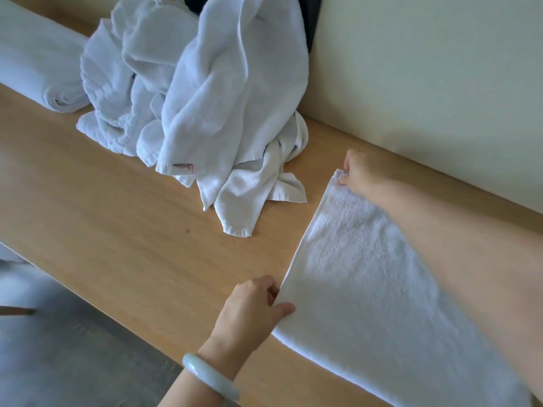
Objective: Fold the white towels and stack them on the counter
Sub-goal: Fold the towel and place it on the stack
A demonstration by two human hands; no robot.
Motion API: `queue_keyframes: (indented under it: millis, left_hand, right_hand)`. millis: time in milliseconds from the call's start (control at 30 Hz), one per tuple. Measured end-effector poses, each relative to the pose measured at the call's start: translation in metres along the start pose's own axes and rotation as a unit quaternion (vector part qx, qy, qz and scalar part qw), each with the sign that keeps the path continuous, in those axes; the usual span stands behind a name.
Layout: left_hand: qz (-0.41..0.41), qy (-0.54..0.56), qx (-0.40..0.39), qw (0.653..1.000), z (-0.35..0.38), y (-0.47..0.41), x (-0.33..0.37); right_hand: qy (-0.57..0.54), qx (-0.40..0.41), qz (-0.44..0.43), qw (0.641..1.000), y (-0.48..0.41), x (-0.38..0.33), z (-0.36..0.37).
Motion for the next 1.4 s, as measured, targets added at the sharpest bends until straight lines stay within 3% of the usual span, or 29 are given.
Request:
queue_keyframes:
  millis: [100, 233, 433, 500, 567, 633, 733, 800, 967, 1033, 1100, 1167, 1233, 1333, 1400]
  left_hand:
    - [0.000, -0.018, -0.039, 0.999, -0.001, 0.001, 0.000]
    - [0.007, -0.080, -0.041, 0.996, -0.003, 0.004, 0.005]
    - [0.024, -0.137, 0.018, 0.990, -0.006, 0.012, 0.013]
    - [0.083, -0.160, 0.079, 0.980, -0.007, 0.013, 0.028]
    - [0.192, -0.181, 0.149, 0.953, 0.003, 0.005, 0.057]
    - [0.286, -0.221, 0.148, 0.921, 0.031, -0.016, 0.085]
    - [0.297, -0.285, 0.061, 0.909, 0.067, -0.054, 0.085]
    - [0.296, -0.335, 0.038, 0.894, 0.077, -0.065, 0.071]
    - [0.291, -0.344, 0.036, 0.892, 0.082, -0.065, 0.074]
    - [0.289, -0.311, 0.034, 0.905, 0.082, -0.073, 0.090]
    - [0.330, -0.309, 0.027, 0.892, 0.086, -0.089, 0.118]
    - [0.379, -0.350, 0.012, 0.857, 0.096, -0.113, 0.147]
    - [0.371, -0.407, -0.015, 0.834, 0.100, -0.144, 0.153]
    - [0.317, -0.476, -0.009, 0.820, 0.095, -0.175, 0.141]
    - [0.294, -0.476, 0.001, 0.829, 0.093, -0.180, 0.134]
  right_hand:
    - [0.011, -0.034, 0.001, 0.999, -0.004, 0.000, 0.000]
    - [-0.009, -0.007, 0.007, 1.000, -0.011, 0.002, -0.004]
    - [-0.207, 0.088, 0.037, 0.974, 0.010, 0.011, 0.007]
    - [-0.189, 0.169, -0.009, 0.967, 0.043, 0.010, 0.000]
    - [-0.126, 0.225, -0.035, 0.966, 0.077, 0.011, 0.005]
    - [-0.080, 0.164, -0.043, 0.982, 0.095, 0.011, 0.027]
    - [-0.025, 0.068, -0.064, 0.995, 0.096, 0.026, 0.063]
    - [-0.011, 0.088, -0.052, 0.995, 0.085, 0.055, 0.061]
    - [0.005, 0.095, 0.115, 0.989, 0.070, 0.137, 0.031]
    - [-0.031, 0.161, 0.084, 0.983, 0.107, 0.124, 0.022]
    - [-0.066, 0.185, 0.020, 0.980, 0.148, 0.102, 0.032]
    - [-0.085, 0.161, 0.014, 0.983, 0.161, 0.109, 0.047]
    - [-0.112, 0.152, 0.070, 0.979, 0.150, 0.142, 0.045]
    - [-0.049, 0.118, 0.116, 0.985, 0.142, 0.213, 0.046]
    - [-0.016, 0.102, 0.153, 0.983, 0.148, 0.262, 0.047]
Point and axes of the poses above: each hand's wrist, its own y-axis away from the middle knuckle, its own z-axis out of the palm, x = y × z, the point moved 7 cm from there along -y, towards the middle knuckle, and after that the axes turned 7 degrees about z, right-handed, at the moved point
